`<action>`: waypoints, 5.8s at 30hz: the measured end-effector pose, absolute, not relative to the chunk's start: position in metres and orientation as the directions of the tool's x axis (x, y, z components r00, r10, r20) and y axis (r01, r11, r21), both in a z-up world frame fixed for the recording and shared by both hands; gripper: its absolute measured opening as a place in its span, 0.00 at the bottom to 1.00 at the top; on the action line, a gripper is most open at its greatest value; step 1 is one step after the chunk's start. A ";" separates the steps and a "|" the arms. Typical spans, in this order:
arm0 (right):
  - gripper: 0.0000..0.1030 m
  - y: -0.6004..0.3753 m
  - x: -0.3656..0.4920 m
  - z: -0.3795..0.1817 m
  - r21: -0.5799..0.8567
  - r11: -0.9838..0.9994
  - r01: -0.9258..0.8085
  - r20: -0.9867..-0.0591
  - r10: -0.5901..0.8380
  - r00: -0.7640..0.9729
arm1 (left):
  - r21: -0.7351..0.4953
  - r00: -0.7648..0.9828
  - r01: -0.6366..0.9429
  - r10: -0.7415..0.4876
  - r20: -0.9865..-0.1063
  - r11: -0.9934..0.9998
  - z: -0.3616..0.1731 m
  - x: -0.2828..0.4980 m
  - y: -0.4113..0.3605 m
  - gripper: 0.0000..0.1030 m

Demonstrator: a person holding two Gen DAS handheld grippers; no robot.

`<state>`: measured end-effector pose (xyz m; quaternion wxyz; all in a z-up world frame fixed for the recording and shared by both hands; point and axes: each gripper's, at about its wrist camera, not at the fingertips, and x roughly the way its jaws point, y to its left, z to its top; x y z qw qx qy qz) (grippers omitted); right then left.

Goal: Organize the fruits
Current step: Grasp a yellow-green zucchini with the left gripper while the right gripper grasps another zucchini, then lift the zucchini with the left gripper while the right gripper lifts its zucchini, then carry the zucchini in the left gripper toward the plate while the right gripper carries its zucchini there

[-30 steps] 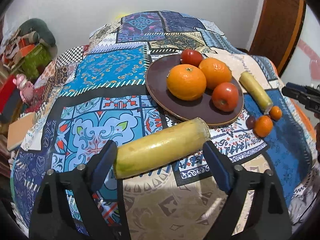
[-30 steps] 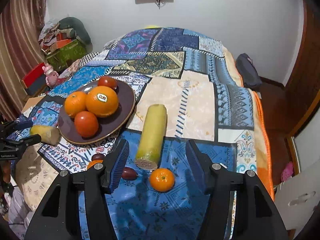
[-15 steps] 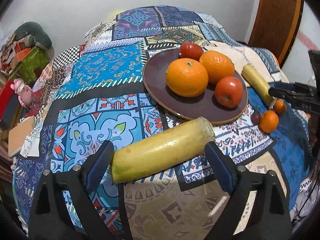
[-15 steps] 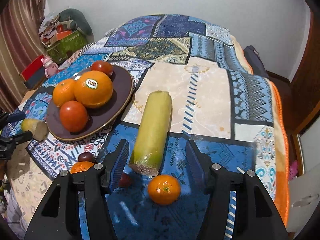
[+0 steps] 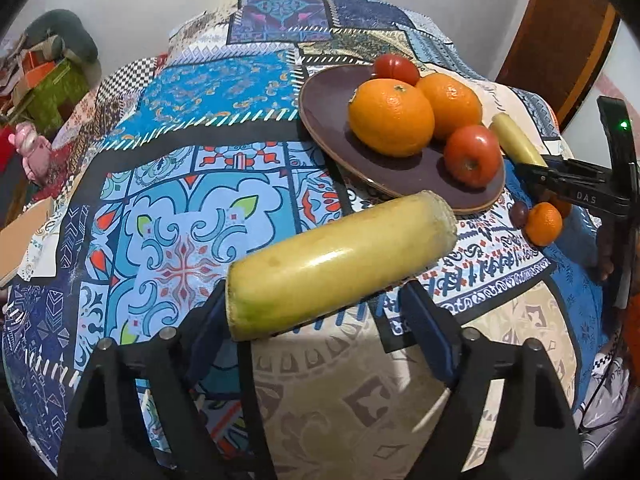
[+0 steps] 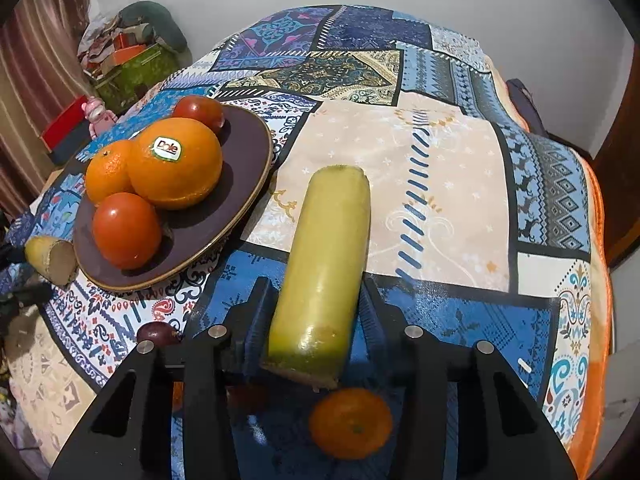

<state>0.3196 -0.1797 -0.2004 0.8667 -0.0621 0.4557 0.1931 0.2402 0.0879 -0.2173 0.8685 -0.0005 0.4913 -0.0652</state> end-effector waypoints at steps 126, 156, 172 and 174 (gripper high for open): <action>0.33 -0.168 0.301 -0.150 0.122 0.903 -0.413 -0.727 0.364 0.582 | -0.043 0.633 0.044 -0.061 -0.771 0.998 -0.155 0.249 0.069 0.36; 0.33 -0.122 0.371 -0.164 0.087 0.886 -0.455 -0.760 0.354 0.545 | -0.054 0.606 0.042 -0.068 -0.792 0.998 -0.176 0.336 0.080 0.36; 0.35 -0.122 0.380 -0.167 0.092 0.847 -0.524 -0.768 0.396 0.504 | -0.040 0.595 0.051 -0.063 -0.801 0.998 -0.181 0.349 0.077 0.36; 0.35 -0.123 0.381 -0.165 0.099 0.845 -0.526 -0.765 0.403 0.503 | -0.030 0.598 0.055 -0.057 -0.800 0.998 -0.180 0.350 0.075 0.36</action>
